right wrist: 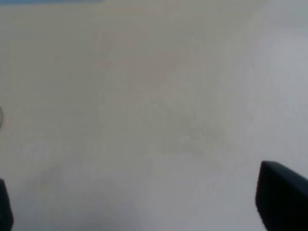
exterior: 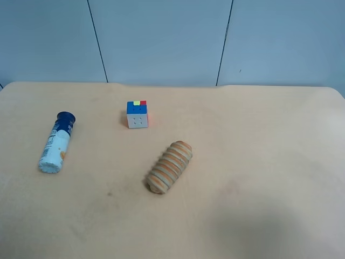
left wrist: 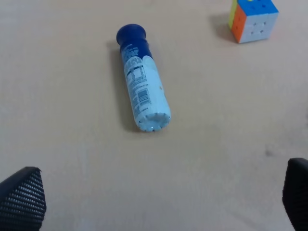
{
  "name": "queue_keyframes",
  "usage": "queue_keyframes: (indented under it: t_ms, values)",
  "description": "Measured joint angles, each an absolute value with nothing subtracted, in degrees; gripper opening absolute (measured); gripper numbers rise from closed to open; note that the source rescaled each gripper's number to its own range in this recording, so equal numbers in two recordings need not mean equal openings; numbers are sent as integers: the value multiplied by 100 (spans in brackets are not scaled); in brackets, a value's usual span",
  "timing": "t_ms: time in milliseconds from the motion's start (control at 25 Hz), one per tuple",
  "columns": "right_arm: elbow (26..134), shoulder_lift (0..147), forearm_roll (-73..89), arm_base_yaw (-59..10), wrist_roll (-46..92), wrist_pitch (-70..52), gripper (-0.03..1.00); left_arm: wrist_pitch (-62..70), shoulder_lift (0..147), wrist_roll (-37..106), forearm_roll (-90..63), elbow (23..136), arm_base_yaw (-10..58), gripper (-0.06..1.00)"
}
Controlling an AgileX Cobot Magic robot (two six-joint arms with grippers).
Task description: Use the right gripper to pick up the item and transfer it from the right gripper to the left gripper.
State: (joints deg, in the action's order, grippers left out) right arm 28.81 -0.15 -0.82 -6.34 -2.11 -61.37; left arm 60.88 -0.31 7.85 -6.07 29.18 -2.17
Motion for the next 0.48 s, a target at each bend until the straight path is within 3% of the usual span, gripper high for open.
queue_keyframes:
  t_ms: [480]
  values:
    - [2881,-15,-82,-634,-211,-6137,100,6088,-31,780,-595,2918,-217,100]
